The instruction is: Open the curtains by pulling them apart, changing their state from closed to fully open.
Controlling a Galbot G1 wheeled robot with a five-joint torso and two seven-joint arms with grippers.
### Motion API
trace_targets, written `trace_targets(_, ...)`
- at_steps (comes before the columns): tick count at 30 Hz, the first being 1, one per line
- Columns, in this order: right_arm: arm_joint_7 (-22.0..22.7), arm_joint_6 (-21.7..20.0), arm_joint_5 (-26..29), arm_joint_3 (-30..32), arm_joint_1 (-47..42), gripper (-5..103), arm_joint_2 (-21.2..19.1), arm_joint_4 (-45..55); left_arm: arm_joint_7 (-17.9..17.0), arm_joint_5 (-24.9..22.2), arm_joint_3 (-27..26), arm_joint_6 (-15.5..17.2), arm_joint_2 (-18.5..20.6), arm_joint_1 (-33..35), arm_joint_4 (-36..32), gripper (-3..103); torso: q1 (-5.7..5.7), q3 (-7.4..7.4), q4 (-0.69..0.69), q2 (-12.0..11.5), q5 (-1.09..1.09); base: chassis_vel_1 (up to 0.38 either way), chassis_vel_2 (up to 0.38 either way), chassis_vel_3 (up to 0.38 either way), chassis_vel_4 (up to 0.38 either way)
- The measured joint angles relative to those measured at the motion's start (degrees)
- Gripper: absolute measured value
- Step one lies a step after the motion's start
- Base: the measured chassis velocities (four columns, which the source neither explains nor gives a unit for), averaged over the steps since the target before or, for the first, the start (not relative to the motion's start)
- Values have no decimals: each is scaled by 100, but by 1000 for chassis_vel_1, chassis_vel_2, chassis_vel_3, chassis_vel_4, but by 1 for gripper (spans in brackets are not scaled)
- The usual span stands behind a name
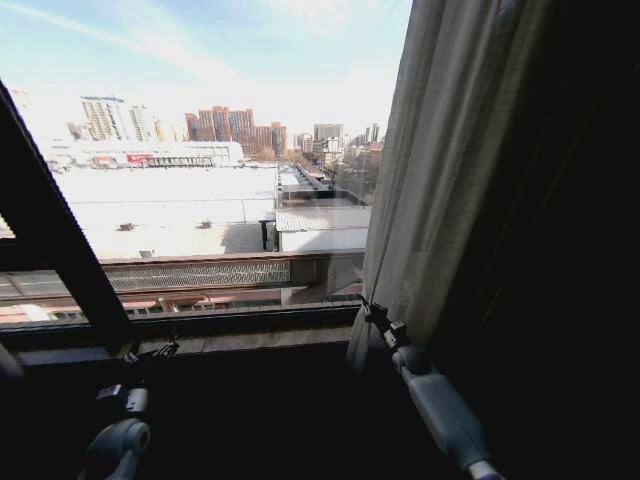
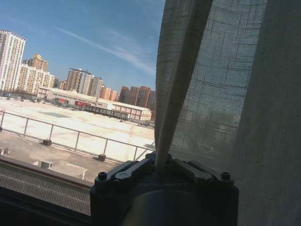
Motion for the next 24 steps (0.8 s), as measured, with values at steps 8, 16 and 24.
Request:
trace_targets(8, 8, 1, -1, 29, -3, 1, -38, 16, 0, 0, 0, 0, 0, 0, 0, 100, 0, 0, 0, 0, -1, -164, -165, 166, 147)
trace_targets(16, -2, 39, -1, 56, -34, 1, -47, 14, 0, 0, 0, 0, 0, 0, 0, 100, 1, 0, -2, 0, -1, -276, -276, 270, 279)
trace_targets(24, -58, 295, 68, 17, -43, 1, -1, 2, 1, 0, 1, 0, -1, 0, 0, 100, 0, 0, -2, 0, 0, -316, -317, 306, 322)
